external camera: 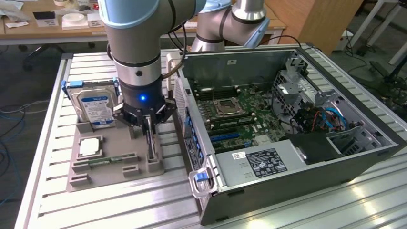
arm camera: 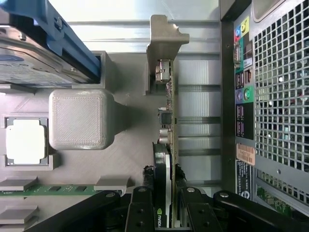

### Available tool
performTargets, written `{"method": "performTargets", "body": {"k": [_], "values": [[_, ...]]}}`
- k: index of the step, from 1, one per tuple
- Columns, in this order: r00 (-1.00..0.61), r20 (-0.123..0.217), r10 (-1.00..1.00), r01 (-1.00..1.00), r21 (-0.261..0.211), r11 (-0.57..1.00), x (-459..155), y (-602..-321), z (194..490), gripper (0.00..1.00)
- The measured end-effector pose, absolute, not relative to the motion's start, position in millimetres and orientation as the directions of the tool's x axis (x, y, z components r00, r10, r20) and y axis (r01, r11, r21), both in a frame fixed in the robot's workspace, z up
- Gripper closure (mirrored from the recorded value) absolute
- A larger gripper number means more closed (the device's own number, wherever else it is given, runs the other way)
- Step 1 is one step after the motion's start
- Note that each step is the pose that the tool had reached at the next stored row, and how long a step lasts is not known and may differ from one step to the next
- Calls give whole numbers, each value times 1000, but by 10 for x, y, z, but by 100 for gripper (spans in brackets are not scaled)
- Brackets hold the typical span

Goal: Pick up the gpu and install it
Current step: 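Pick up the gpu and move the gpu toward the slot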

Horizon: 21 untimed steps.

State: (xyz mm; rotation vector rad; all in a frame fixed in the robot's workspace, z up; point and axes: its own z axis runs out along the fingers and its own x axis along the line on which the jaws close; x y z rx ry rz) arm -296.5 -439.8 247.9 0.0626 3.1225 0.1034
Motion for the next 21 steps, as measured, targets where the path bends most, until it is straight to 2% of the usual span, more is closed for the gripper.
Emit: {"method": "performTargets", "body": {"k": [14, 21], "values": [[-999, -15, 41, 39, 66, 997, -2965, -4398, 2542, 73], [-999, -15, 41, 39, 66, 997, -2964, -4398, 2672, 73]]}}
